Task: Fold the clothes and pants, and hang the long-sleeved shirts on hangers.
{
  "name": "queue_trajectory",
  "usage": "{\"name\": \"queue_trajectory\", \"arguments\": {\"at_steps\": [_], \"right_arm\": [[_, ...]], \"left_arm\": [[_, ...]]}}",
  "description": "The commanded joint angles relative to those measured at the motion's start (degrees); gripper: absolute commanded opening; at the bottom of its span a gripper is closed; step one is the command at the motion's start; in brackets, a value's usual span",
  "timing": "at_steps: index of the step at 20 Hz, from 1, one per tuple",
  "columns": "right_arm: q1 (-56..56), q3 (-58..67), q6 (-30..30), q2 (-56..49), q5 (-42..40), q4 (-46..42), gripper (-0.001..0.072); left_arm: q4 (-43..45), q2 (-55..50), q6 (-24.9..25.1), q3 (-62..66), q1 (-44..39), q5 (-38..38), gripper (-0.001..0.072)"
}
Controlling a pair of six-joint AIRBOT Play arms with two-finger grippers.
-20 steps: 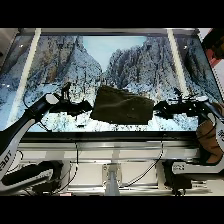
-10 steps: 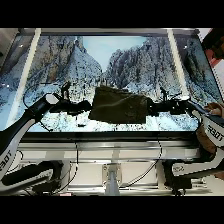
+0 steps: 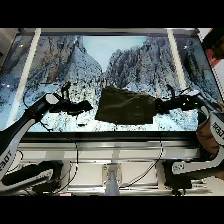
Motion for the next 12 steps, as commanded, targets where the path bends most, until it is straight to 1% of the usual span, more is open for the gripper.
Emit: {"name": "queue_trajectory", "arguments": {"at_steps": [1, 2, 3, 4, 5, 10, 12], "right_arm": [[-8.8, 4.2, 2.5, 1.7, 14.0, -2.2, 0.0467], [-10.6, 5.1, 2.5, 2.2, 16.7, -2.2, 0.0489], [-12.0, 5.7, 2.5, 2.8, 18.3, -2.2, 0.0538], [-12.9, 6.0, 2.5, 3.5, 19.3, -2.2, 0.0635], [-13.2, 6.1, 2.4, 4.1, 19.5, -2.3, 0.0692], [-13.4, 6.2, 2.5, 4.9, 16.8, -1.9, 0.0691], [-12.8, 6.2, 4.9, 4.8, 13.3, -4.7, 0.0691]], "left_arm": [[0.0, 0.0, 0.0, 0.0, 0.1, 0.0, 0.0692], [0.0, 0.0, 0.0, 0.0, 0.1, 0.0, 0.0692], [0.0, 0.0, 0.0, 0.0, 0.1, 0.0, 0.0692], [0.0, 0.0, 0.0, 0.0, 0.1, 0.0, 0.0692], [0.0, 0.0, 0.0, 0.0, 0.1, 0.0, 0.0692], [0.0, 0.0, 0.0, 0.0, 0.1, 0.0, 0.0693], [0.0, 0.0, 0.0, 0.0, 0.1, 0.0, 0.0692]]}}
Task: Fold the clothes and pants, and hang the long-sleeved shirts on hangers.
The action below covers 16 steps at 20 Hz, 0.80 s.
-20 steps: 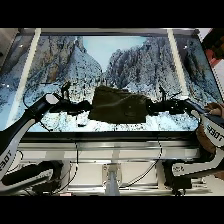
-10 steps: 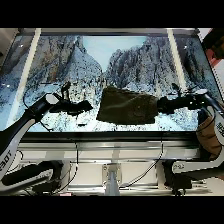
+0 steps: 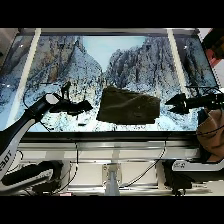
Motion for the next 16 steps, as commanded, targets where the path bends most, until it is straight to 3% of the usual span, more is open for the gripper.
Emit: {"name": "queue_trajectory", "arguments": {"at_steps": [1, 8, 12, 14, 16], "right_arm": [[1.0, 0.2, 2.2, 0.2, -4.8, -4.3, 0.0690], [13.9, 0.2, 3.1, -1.7, -17.8, -6.7, 0.0689], [15.1, 0.2, 9.6, -4.1, -19.1, -14.8, 0.0684], [15.2, 0.2, 9.9, -6.3, -18.7, -12.4, 0.0682], [15.2, 0.2, 7.6, -9.2, -15.8, -4.5, 0.0681]], "left_arm": [[0.0, 0.0, 0.0, 0.0, 0.1, 0.0, 0.0692], [0.0, 0.0, 0.0, 0.0, 0.1, 0.0, 0.0692], [0.0, 0.0, 0.0, 0.0, 0.1, 0.0, 0.0692], [0.0, 0.0, 0.0, 0.0, 0.1, 0.0, 0.0692], [0.0, 0.0, 0.0, 0.0, 0.1, 0.0, 0.0692]]}}
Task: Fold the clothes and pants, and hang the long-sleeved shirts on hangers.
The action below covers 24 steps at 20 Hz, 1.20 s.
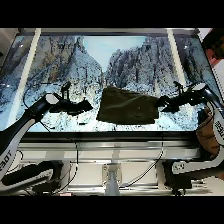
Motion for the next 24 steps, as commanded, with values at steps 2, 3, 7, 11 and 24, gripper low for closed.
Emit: {"name": "queue_trajectory", "arguments": {"at_steps": [2, 3, 7, 11, 24], "right_arm": [[1.0, 0.1, -3.7, -6.4, 6.2, 14.4, 0.0681], [2.0, 0.1, -4.0, -7.6, 5.9, 16.0, 0.0681], [8.7, 0.1, -4.8, -8.7, -1.5, 16.9, 0.0644], [12.7, 0.9, -7.9, -8.4, -3.2, 19.1, 0.0060], [-5.8, 12.6, 0.6, 18.1, -9.7, 14.7, 0.0047]], "left_arm": [[0.0, 0.0, 0.0, 0.0, 0.1, 0.0, 0.0692], [0.0, 0.0, 0.0, 0.0, 0.1, 0.0, 0.0692], [0.0, 0.0, 0.0, 0.0, 0.1, 0.0, 0.0692], [0.0, 0.0, 1.2, 0.0, 0.1, 0.0, 0.0691], [2.6, 24.7, 15.2, 0.1, 0.1, 0.0, 0.0692]]}}
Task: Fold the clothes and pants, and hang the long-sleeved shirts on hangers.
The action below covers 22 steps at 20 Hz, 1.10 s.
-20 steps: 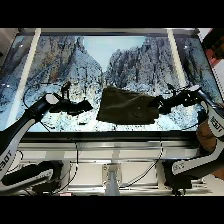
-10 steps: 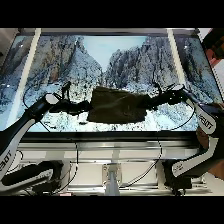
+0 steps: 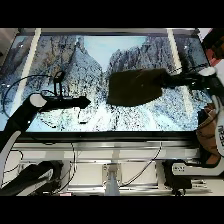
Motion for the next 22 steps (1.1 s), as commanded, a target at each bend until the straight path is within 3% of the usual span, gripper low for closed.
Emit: {"name": "queue_trajectory", "arguments": {"at_steps": [1, 6, 10, 14, 16, 21, 22], "right_arm": [[-10.2, 1.3, 6.3, 9.9, -2.7, -4.4, 0.0047], [-31.5, 1.3, 18.7, 22.5, -3.2, -16.2, 0.0046], [-47.7, 1.3, 24.2, 30.1, -1.5, -23.7, 0.0046], [-55.2, 1.3, 37.7, 32.7, 8.5, -45.3, 0.0046], [-56.3, 0.0, 38.6, 32.7, 12.5, -51.0, 0.0046], [-56.3, -4.4, 37.7, 32.7, 17.0, -51.4, 0.0048], [-56.3, -4.7, 37.7, 32.7, 16.6, -51.4, 0.0076]], "left_arm": [[3.6, 10.3, 2.0, 0.1, 0.0, 0.2, 0.0692], [15.5, 24.5, 1.8, 0.0, 0.0, 0.7, 0.0692], [22.6, 33.0, 1.8, 0.0, 0.0, 1.2, 0.0691], [23.5, 35.4, 1.8, 0.0, 0.0, 3.3, 0.0691], [23.5, 35.2, 1.8, -0.1, 0.0, 3.3, 0.0691], [23.5, 34.6, 1.8, -0.1, 0.0, 3.3, 0.0691], [23.5, 34.6, 1.8, -0.1, 0.0, 3.3, 0.0691]]}}
